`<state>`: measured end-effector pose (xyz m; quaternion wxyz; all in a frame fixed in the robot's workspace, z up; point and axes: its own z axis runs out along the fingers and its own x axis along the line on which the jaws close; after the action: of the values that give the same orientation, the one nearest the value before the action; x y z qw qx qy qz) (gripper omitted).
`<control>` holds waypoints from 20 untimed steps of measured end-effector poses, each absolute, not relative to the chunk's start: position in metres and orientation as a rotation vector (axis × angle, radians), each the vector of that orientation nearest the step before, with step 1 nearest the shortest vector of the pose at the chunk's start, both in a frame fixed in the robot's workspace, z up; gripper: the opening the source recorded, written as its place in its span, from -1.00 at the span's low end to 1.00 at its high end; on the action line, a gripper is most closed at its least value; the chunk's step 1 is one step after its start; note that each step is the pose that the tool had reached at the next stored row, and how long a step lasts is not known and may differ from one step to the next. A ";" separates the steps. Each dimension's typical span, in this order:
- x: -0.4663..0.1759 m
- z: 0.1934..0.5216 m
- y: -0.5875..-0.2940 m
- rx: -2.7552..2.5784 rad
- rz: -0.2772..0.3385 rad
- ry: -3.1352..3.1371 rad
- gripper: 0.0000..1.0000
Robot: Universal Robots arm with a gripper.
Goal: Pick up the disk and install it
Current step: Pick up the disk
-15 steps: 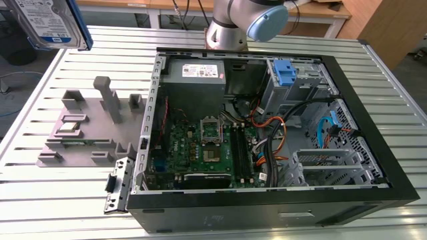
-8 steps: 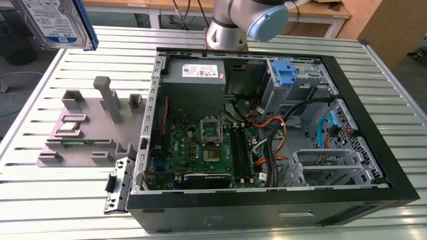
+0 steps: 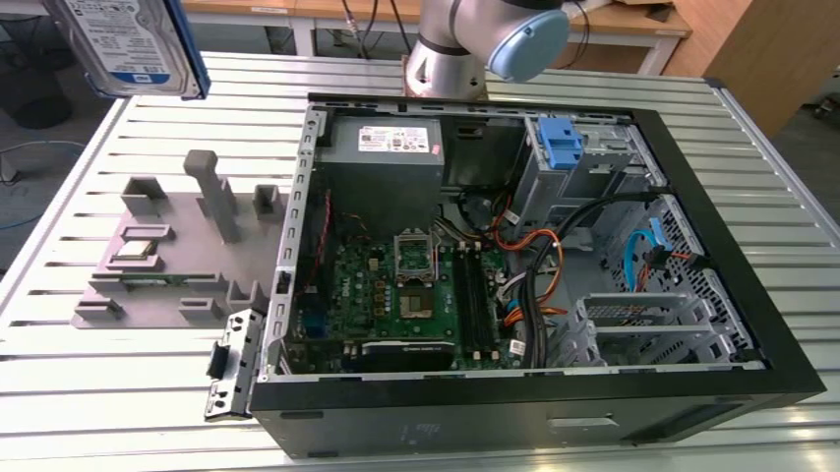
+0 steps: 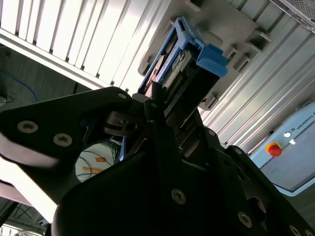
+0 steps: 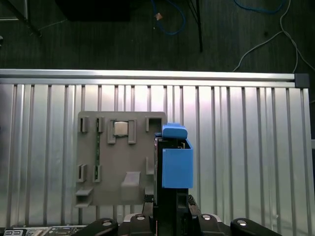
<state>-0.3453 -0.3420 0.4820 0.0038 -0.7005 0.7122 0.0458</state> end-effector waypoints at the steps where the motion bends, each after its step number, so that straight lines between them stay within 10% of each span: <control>1: -0.344 0.482 -0.342 -2.195 0.144 2.232 -0.30; 20: -0.326 0.482 -0.342 -2.193 0.148 2.230 -0.30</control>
<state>-0.3262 -0.3420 0.4819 0.0052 -0.7005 0.7120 0.0473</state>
